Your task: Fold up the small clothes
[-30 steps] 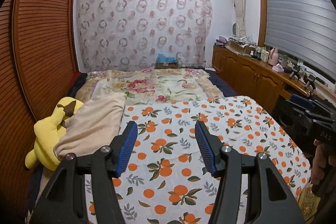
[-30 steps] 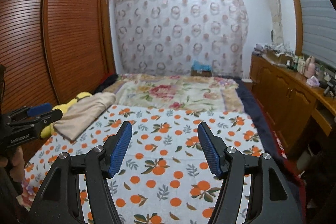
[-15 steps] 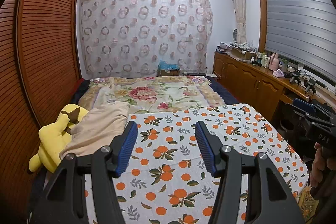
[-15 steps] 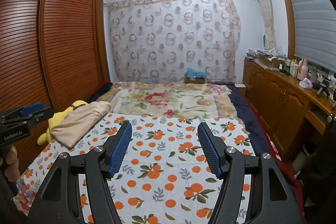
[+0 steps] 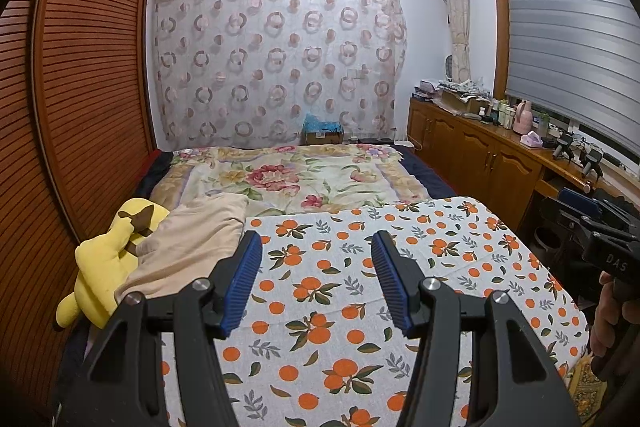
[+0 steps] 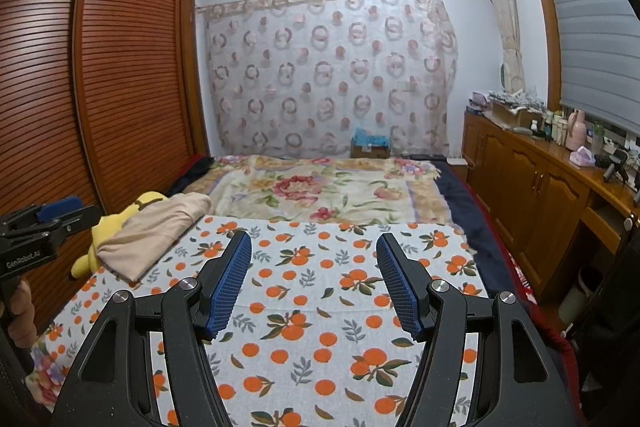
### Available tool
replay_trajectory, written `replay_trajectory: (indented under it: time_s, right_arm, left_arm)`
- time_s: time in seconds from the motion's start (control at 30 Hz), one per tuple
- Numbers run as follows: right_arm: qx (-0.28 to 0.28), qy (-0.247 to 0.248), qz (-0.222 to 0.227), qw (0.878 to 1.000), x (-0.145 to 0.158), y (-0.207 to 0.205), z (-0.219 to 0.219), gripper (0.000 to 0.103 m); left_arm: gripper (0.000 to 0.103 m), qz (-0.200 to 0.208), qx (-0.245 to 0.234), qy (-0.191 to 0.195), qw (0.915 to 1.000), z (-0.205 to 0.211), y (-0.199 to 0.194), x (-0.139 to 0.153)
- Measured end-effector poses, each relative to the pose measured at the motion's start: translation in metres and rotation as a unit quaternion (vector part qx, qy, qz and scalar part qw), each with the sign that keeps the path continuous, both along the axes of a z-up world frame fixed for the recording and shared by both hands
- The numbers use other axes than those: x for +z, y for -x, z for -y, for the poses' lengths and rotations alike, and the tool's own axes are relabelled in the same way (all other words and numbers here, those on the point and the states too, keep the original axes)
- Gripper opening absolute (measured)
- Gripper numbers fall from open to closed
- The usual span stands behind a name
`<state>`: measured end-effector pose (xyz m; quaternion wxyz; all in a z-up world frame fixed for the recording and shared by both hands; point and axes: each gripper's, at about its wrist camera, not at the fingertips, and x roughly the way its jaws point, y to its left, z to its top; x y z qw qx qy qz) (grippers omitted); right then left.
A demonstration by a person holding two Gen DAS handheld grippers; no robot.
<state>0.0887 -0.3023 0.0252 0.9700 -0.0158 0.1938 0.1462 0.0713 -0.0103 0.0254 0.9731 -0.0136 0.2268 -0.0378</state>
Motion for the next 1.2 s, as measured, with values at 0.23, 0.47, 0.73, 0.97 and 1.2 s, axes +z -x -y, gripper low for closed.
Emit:
replay_trajectory:
  time_s: [0.23, 0.47, 0.73, 0.97, 1.2]
  right_arm:
    - [0.0, 0.0, 0.0, 1.0, -0.0001, -0.0002, 0.0014, 0.067]
    - [-0.001, -0.001, 0.0, 1.0, 0.0001, 0.0002, 0.0016, 0.067]
    - [-0.001, -0.001, 0.0, 1.0, -0.0002, -0.0005, 0.002, 0.067]
    - [-0.001, -0.001, 0.0, 1.0, 0.0, -0.0005, 0.003, 0.067]
    - [-0.001, -0.001, 0.0, 1.0, -0.0002, -0.0009, 0.0034, 0.067]
  left_arm:
    - [0.056, 0.0, 0.001, 0.0, 1.0, -0.0001, 0.0002, 0.0001]
    - [0.056, 0.0, 0.001, -0.001, 1.0, -0.001, 0.0005, -0.0001]
    - [0.056, 0.0, 0.0, -0.001, 1.0, -0.0013, 0.0009, 0.0001]
    - [0.056, 0.001, 0.001, -0.001, 1.0, -0.0003, 0.0005, -0.0009]
    - [0.056, 0.0, 0.0, -0.001, 1.0, -0.0007, 0.0009, -0.0009]
